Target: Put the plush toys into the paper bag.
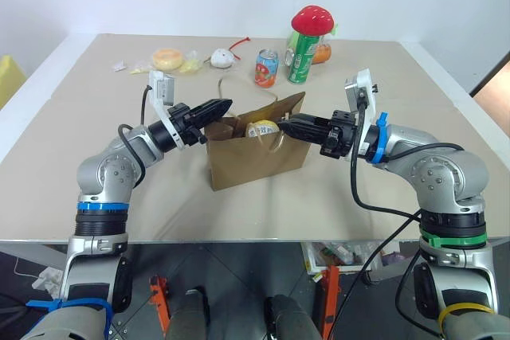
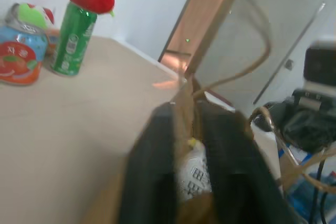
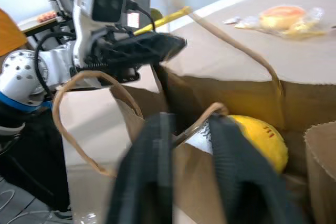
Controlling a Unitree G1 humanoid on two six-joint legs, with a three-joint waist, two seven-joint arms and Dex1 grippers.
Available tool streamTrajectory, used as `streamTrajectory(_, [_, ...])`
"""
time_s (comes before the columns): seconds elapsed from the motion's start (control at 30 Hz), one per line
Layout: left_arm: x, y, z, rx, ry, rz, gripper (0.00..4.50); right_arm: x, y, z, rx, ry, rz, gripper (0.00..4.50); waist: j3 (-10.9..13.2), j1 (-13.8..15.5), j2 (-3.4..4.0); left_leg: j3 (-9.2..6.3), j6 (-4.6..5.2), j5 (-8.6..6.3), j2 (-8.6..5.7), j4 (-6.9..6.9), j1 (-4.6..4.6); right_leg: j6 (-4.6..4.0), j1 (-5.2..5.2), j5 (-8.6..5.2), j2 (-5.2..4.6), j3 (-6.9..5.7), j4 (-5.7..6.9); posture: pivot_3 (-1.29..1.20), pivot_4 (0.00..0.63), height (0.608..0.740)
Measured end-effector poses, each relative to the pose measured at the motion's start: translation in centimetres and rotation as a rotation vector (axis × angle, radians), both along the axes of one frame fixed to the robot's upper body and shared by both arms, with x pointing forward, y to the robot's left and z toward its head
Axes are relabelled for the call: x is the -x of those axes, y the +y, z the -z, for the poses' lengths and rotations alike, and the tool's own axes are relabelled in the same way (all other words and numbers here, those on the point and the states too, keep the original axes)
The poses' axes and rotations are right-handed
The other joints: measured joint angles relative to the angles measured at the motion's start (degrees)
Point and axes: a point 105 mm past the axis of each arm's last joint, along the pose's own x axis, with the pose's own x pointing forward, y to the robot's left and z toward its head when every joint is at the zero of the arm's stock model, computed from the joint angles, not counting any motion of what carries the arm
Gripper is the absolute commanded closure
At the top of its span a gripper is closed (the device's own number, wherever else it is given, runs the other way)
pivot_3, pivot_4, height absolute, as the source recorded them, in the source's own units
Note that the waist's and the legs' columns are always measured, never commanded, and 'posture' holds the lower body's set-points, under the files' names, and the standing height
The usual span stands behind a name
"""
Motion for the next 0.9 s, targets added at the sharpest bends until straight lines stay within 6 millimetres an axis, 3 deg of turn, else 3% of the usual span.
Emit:
streamTrajectory(0.03, [-0.2,0.2,-0.4,0.033,0.006,-0.003,2.60,-0.2,0.0,0.0,0.003,-0.002,0.009,1.79,0.0,0.0,0.00,0.00,0.00,0.00,0.01,0.00,-0.01,0.00,-0.03,0.01,0.01,0.00,0.00,0.00,0.150,0.740])
streamTrajectory(0.1, [-0.3,0.4,-1.5,0.075,-0.010,-0.006,1.80,-0.5,-0.2,-0.2,0.008,-0.011,0.024,1.07,0.0,0.0,0.00,-0.01,0.01,0.01,0.00,0.00,-0.01,0.01,-0.03,0.02,0.02,0.00,0.00,0.00,0.150,0.740])
streamTrajectory(0.13, [-0.3,0.5,-2.3,0.097,-0.026,-0.008,1.58,-0.5,-0.2,-0.3,0.011,-0.019,0.028,1.04,0.0,0.0,0.00,-0.02,0.01,0.01,0.00,0.00,-0.01,0.04,-0.02,0.00,0.03,0.00,0.00,0.00,0.150,0.740])
streamTrajectory(0.37, [0.5,1.1,-3.9,0.225,0.005,0.073,1.58,-0.4,-0.4,-0.3,0.016,-0.014,0.013,1.04,0.0,0.0,0.00,-0.02,0.01,0.00,0.00,-0.05,-0.02,0.12,-0.02,-0.08,0.04,0.02,0.00,0.00,0.150,0.740])
streamTrajectory(0.5, [1.2,2.2,-4.0,0.172,0.013,0.111,1.58,0.0,-1.9,-1.3,0.017,-0.037,0.017,1.04,0.0,0.0,0.00,-0.02,-0.01,0.00,-0.01,-0.04,-0.01,0.09,-0.02,-0.08,0.03,0.02,0.00,0.00,0.150,0.740])
streamTrajectory(0.77, [0.5,4.6,-3.4,0.188,0.052,0.074,1.58,0.2,-2.8,-2.2,-0.014,-0.051,0.018,1.04,0.0,0.0,0.00,0.00,-0.01,0.00,-0.01,-0.04,0.00,0.05,-0.03,-0.05,0.00,0.02,0.00,0.00,0.150,0.740])
streamTrajectory(0.83, [0.4,5.2,-3.3,0.182,0.053,0.056,1.58,0.2,-3.2,-2.9,-0.038,-0.067,0.027,1.04,0.0,0.0,0.00,0.01,-0.01,0.00,-0.01,-0.04,-0.01,0.05,-0.04,-0.06,0.00,0.02,0.00,0.00,0.150,0.740])
streamTrajectory(0.87, [0.0,6.0,-3.0,0.166,0.042,0.023,1.58,0.5,-4.0,-4.5,-0.095,-0.106,0.031,1.04,0.0,0.0,0.00,0.00,-0.01,-0.01,-0.01,-0.06,-0.01,0.04,-0.04,-0.07,0.00,0.01,0.00,0.00,0.150,0.740])
streamTrajectory(0.9, [-0.2,6.4,-2.8,0.156,0.039,0.001,1.41,0.7,-4.4,-5.1,-0.112,-0.121,0.033,1.44,0.0,0.1,0.00,0.00,-0.01,-0.01,-0.01,-0.07,-0.01,0.06,-0.02,-0.10,0.00,-0.01,0.00,0.00,0.150,0.740])
